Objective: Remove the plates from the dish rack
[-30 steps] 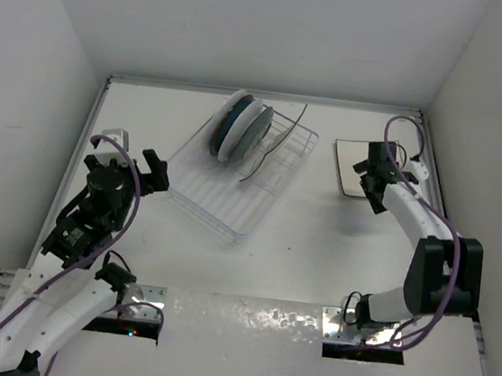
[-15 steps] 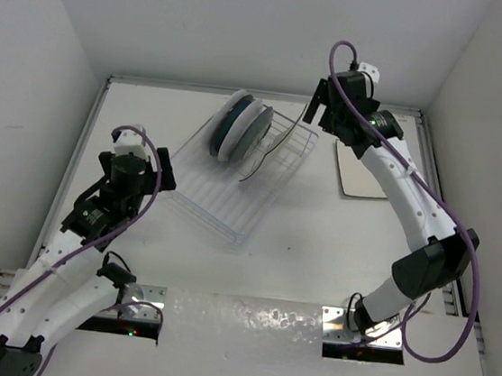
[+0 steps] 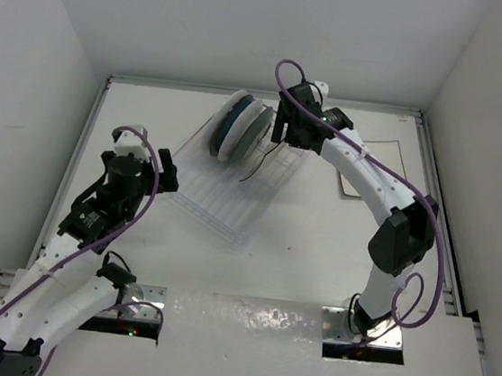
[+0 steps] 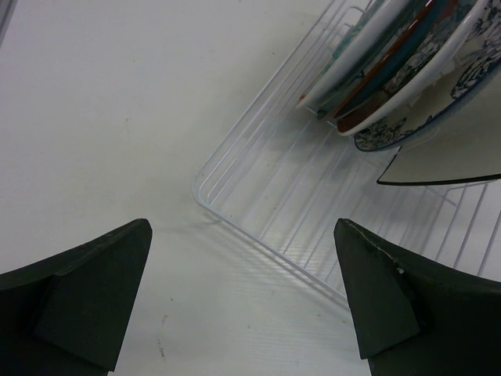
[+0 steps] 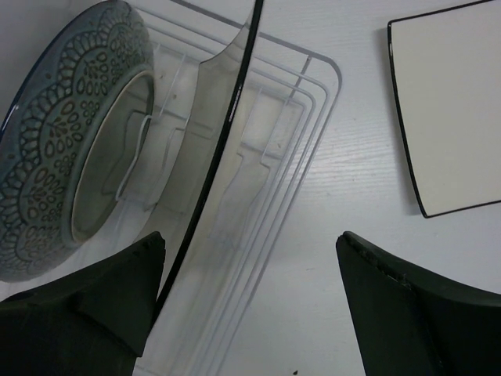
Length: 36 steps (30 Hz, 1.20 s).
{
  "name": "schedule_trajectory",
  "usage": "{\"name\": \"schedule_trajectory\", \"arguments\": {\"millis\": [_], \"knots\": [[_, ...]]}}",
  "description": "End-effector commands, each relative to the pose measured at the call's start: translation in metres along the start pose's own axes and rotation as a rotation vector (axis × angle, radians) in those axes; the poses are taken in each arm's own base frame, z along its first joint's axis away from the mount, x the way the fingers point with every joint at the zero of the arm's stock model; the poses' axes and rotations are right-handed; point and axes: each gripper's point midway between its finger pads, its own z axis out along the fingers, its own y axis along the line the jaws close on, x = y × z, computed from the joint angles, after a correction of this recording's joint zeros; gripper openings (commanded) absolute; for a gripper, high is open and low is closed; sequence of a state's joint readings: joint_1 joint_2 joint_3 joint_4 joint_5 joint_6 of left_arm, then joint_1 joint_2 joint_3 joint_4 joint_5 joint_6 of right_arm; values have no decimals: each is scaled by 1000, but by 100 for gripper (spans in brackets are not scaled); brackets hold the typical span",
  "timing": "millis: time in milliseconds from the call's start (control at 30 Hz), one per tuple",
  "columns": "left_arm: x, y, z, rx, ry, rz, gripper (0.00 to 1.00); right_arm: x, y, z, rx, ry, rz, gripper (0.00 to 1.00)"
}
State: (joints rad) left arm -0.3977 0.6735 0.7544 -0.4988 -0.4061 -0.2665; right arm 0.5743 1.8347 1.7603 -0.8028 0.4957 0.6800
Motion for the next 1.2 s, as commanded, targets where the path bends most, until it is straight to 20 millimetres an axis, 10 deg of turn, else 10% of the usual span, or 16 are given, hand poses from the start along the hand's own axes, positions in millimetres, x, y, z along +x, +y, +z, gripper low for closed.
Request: {"name": "schedule_trajectory", "arguments": {"millis": [0,500,967,1167], "knots": [[-14,-7,-2,38,-46,-17,99,-24,-7,-15,0,-100,105,88],[-16,-9,-5,61,-60,-20,100,45,-2,42,124,-4,374,96],[-16,-11,-6,75,-60,-19,100,23,21,44,25,-96,506,65],[-15,-13,-5,81,-53,-16,100,12,23,37,23,-108,505,95]]}}
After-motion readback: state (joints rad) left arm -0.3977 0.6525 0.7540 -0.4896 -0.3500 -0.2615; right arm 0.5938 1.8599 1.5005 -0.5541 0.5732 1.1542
